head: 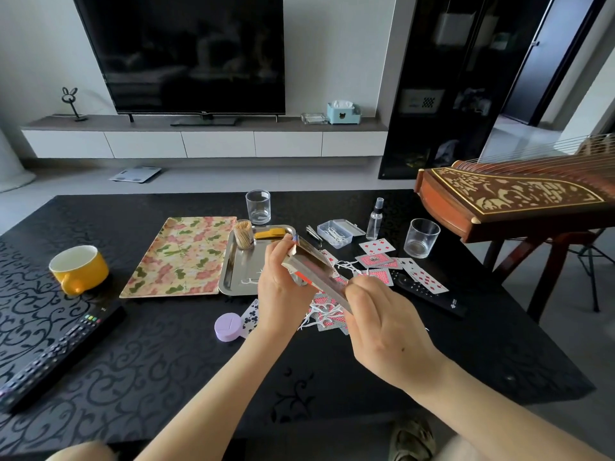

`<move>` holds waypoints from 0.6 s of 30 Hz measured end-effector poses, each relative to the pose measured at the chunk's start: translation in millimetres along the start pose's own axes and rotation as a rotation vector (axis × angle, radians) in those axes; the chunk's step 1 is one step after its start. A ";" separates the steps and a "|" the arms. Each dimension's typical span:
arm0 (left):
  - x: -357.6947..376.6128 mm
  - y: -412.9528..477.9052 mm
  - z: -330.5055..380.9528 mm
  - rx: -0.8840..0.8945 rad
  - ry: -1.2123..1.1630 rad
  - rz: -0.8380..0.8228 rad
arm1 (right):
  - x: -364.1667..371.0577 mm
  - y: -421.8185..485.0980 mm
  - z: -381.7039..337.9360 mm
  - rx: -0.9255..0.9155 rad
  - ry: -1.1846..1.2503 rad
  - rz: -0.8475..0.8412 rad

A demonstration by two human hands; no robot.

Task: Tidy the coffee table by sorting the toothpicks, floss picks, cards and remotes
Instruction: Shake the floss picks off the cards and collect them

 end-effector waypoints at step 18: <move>-5.1 3.4 1.0 0.128 0.289 -0.044 | 9.6 17.6 11.6 0.184 -0.016 -0.376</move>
Point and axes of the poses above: each hand's wrist, its own y-axis towards the middle knuckle, its own x-axis out of the palm, z = x × y, the point moved 9 cm from there along y, towards the middle knuckle, and after that the axes turned 10 degrees about -z, right-handed, at the moved point
